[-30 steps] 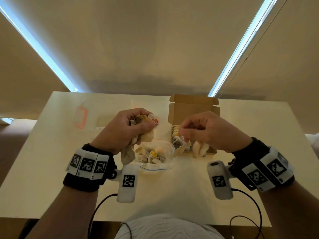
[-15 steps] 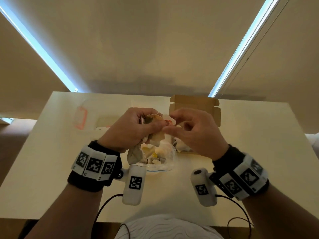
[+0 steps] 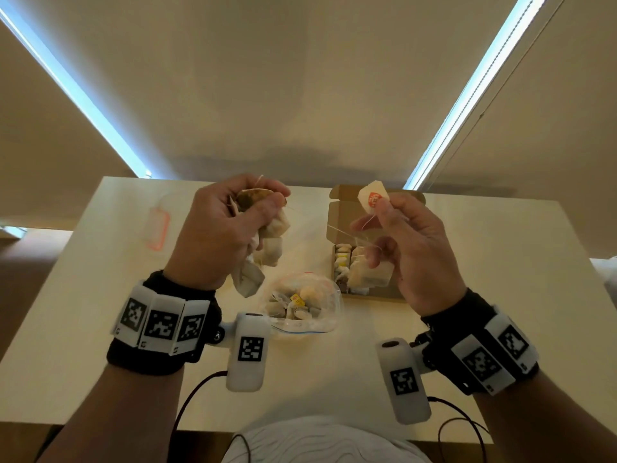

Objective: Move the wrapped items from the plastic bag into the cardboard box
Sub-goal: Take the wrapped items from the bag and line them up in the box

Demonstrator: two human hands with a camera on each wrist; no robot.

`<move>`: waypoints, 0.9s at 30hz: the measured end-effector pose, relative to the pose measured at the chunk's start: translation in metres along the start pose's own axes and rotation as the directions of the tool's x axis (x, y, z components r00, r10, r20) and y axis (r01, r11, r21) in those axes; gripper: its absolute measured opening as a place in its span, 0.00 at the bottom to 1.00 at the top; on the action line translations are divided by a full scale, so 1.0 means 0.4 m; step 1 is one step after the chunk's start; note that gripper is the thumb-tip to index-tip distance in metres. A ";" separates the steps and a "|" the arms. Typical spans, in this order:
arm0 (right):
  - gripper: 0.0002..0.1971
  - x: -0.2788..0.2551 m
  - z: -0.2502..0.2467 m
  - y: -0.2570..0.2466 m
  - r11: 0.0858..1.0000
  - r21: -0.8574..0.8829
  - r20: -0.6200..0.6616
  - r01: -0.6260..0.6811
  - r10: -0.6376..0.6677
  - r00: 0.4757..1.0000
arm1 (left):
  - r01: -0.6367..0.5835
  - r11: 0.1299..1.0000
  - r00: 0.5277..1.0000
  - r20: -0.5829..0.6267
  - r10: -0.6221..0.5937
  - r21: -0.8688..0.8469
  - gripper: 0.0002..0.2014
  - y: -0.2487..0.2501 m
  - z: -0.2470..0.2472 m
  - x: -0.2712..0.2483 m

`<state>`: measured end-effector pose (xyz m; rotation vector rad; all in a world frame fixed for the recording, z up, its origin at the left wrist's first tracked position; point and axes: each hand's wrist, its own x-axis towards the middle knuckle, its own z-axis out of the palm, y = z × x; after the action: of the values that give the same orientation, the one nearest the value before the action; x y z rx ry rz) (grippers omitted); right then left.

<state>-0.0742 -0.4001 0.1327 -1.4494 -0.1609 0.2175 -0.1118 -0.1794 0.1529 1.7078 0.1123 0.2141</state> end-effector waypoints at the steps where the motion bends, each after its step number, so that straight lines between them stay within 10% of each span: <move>1: 0.11 0.000 -0.002 -0.001 1.000 -0.003 -0.006 -0.004 0.004 1.000 | -0.005 1.000 1.000 -0.019 0.005 0.000 0.04 -0.001 0.000 0.002; 13: 0.10 -0.005 0.004 -0.034 0.998 -0.056 0.013 0.029 -0.029 1.000 | -0.060 0.919 0.996 -0.031 0.078 0.389 0.05 -0.130 0.026 0.010; 27: 0.08 -0.001 0.011 -0.057 0.990 -0.127 0.064 0.061 -0.053 0.996 | -0.085 0.930 0.995 -0.014 0.097 0.356 0.07 -0.145 0.039 -0.020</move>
<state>-0.0745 -0.3985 0.1557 -1.5654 -0.2702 0.2074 -0.1135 -0.1876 0.0927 2.0741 0.0991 0.3041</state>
